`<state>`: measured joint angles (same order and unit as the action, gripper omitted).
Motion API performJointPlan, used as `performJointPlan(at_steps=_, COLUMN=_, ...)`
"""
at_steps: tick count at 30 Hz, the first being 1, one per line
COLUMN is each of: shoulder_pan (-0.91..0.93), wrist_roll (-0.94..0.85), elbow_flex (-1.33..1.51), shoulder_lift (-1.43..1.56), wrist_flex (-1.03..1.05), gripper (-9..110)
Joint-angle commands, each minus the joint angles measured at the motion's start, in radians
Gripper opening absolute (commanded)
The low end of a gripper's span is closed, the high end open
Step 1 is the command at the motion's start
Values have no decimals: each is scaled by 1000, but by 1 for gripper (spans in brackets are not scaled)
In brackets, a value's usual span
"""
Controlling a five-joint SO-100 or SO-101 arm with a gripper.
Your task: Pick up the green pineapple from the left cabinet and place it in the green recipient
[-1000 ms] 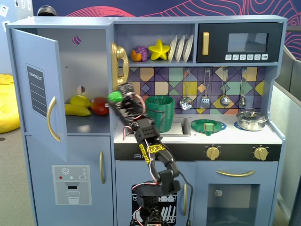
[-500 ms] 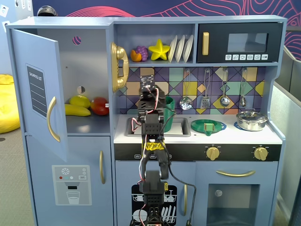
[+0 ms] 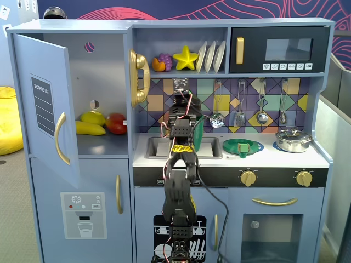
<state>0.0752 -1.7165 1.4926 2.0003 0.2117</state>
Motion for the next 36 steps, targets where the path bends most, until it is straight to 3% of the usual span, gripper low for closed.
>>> performJointPlan(at_steps=1, shoulder_pan=25, wrist_roll=15, elbow_flex=-137, shoulder_lift=-121, wrist_flex=-84, gripper=0)
performJointPlan(at_steps=11, shoulder_pan=54, wrist_roll=95, elbow_flex=-345, shoulder_lift=-356, wrist_flex=34, gripper=1)
performJointPlan(at_steps=15, shoulder_pan=60, wrist_roll=147, elbow_flex=-368, shoulder_lift=-377, wrist_flex=89, gripper=15)
performJointPlan(at_steps=22, shoulder_pan=40, wrist_roll=222, elbow_flex=-367, shoulder_lift=-373, wrist_flex=91, gripper=29)
performJointPlan(at_steps=31, shoulder_pan=21, wrist_roll=176, elbow_flex=-360, shoulder_lift=-330, wrist_flex=100, gripper=27)
performJointPlan(at_steps=36, shoulder_pan=-29, wrist_roll=106, elbow_flex=-285, shoulder_lift=-133, wrist_flex=112, gripper=26)
